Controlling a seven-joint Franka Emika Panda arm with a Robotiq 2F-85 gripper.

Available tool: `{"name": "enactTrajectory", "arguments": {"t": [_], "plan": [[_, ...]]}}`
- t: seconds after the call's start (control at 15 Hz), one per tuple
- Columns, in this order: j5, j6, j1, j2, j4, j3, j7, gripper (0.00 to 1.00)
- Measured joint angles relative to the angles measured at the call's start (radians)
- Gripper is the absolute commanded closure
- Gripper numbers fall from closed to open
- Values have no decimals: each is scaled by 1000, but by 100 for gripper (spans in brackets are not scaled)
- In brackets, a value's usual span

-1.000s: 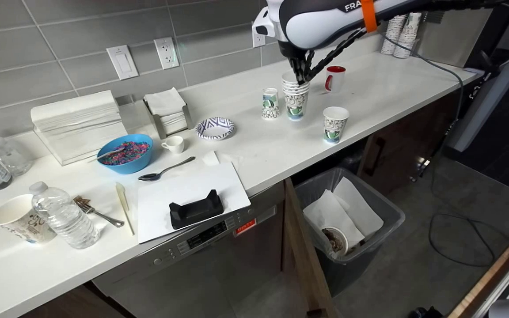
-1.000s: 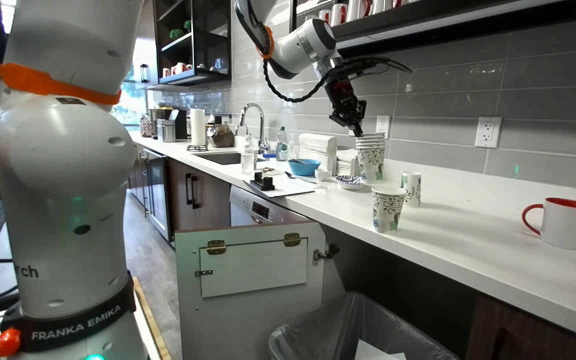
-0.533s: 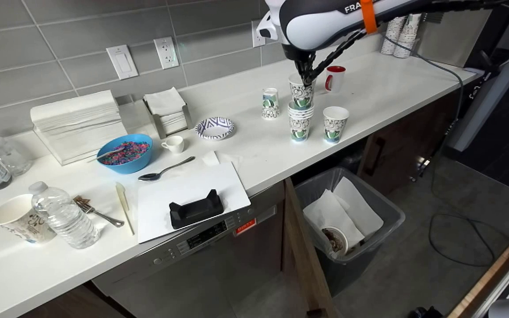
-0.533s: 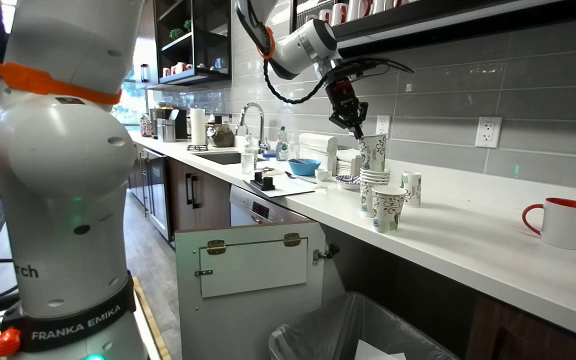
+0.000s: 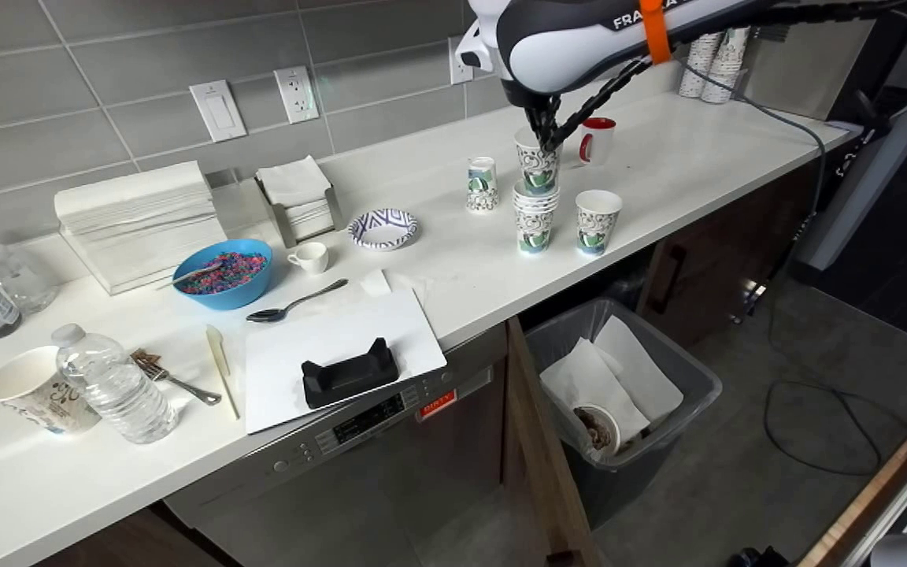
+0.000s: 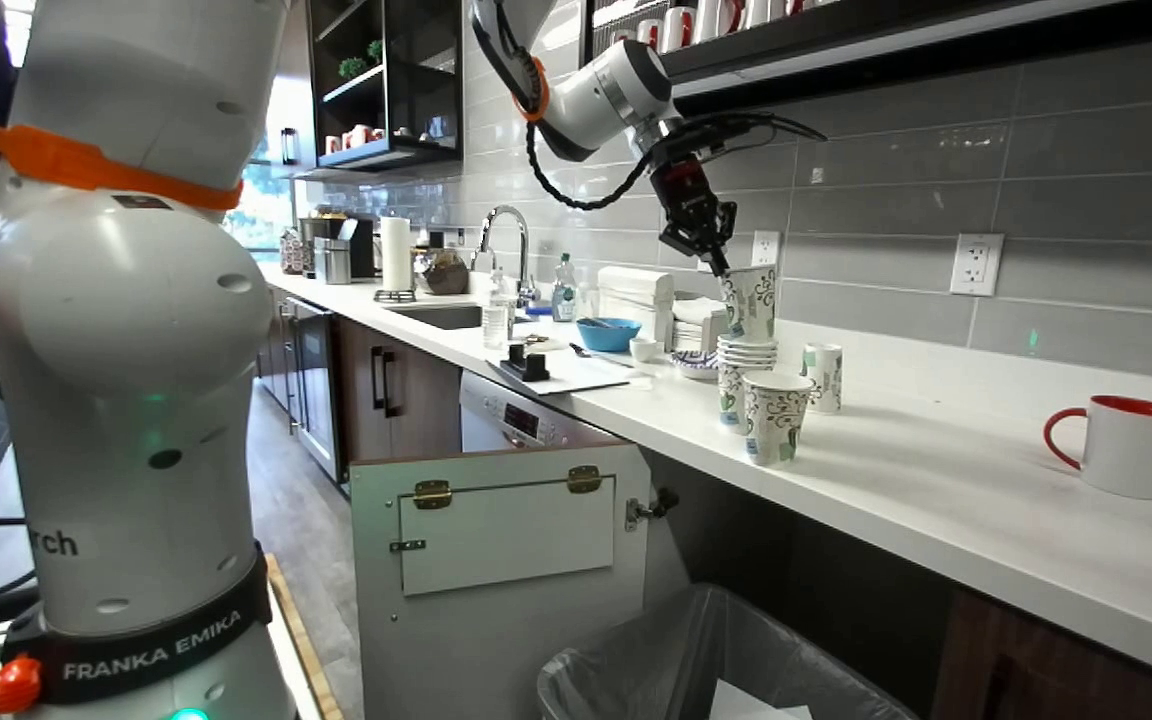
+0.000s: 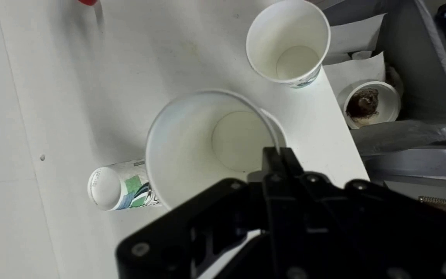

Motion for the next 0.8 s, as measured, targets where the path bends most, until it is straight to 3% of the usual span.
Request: {"name": "enactTrajectory", "arguments": {"t": [0.47, 0.8], "plan": [[-95, -41, 12, -114, 0, 11, 93, 99], [-94, -60, -50, -170, -38, -28, 115, 99]]}}
